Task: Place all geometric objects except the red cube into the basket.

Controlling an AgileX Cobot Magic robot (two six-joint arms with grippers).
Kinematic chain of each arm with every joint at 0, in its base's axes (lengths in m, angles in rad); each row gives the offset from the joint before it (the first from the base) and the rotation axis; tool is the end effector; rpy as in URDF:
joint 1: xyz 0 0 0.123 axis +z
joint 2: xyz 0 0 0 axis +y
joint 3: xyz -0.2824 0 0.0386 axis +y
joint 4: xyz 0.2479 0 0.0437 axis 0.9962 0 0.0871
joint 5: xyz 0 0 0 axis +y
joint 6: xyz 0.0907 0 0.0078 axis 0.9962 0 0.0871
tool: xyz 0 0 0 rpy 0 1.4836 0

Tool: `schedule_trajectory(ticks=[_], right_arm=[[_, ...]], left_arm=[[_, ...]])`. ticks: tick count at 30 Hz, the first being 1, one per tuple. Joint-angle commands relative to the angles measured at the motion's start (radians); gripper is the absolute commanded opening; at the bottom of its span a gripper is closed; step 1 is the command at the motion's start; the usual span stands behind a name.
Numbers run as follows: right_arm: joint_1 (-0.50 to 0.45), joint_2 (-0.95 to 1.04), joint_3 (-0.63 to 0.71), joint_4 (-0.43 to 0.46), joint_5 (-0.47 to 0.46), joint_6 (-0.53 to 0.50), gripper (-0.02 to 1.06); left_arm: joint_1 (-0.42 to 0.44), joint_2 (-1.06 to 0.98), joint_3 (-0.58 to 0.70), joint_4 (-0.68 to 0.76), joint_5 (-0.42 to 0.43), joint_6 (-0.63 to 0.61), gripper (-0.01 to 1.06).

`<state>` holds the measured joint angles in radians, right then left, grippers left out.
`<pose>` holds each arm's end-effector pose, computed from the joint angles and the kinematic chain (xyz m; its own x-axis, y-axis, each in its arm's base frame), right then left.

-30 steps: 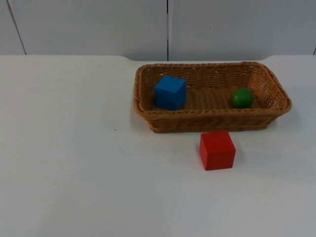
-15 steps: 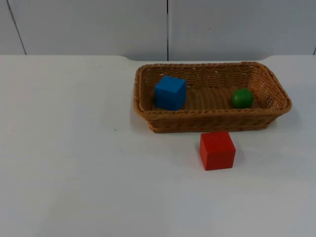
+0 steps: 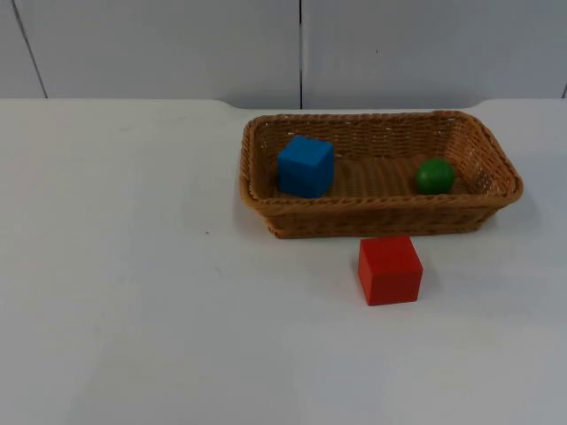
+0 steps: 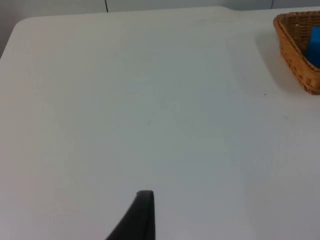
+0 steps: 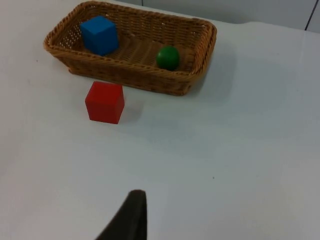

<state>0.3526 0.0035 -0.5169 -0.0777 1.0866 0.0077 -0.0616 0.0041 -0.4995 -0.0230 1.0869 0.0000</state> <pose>-0.0049 -0.0085 0.2800 -0.4289 -0.1882 -0.8835 -0.2998 0.9523 -0.0572 -0.0054 -0.0015 0.2750 -0.4830 0.0191 -0.8754 0.0742 0.9971 -0.0192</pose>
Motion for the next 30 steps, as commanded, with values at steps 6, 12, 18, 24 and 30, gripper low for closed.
schedule_trajectory(ticks=[6, 12, 18, 24, 30], right_arm=[[-0.165, -0.003, 0.0, 0.002, -0.009, 0.003, 1.05], [-0.299, -0.003, 0.0, 0.006, -0.012, 0.003, 1.05], [-0.332, -0.003, 0.0, 0.008, -0.012, 0.003, 1.05], [-0.332, -0.003, 0.0, 0.01, -0.012, 0.003, 1.05], [-0.332, -0.003, 0.0, 0.01, -0.012, 0.003, 1.05]], left_arm=[[0.004, -0.004, 0.006, -0.001, -0.014, -0.009, 1.05], [0.004, -0.004, 0.006, 0.001, -0.014, -0.009, 1.05], [0.004, -0.004, 0.006, 0.001, -0.014, -0.009, 1.05], [0.004, -0.004, 0.006, 0.001, -0.014, -0.009, 1.05], [0.008, -0.004, 0.006, 0.003, -0.014, -0.009, 1.05]])
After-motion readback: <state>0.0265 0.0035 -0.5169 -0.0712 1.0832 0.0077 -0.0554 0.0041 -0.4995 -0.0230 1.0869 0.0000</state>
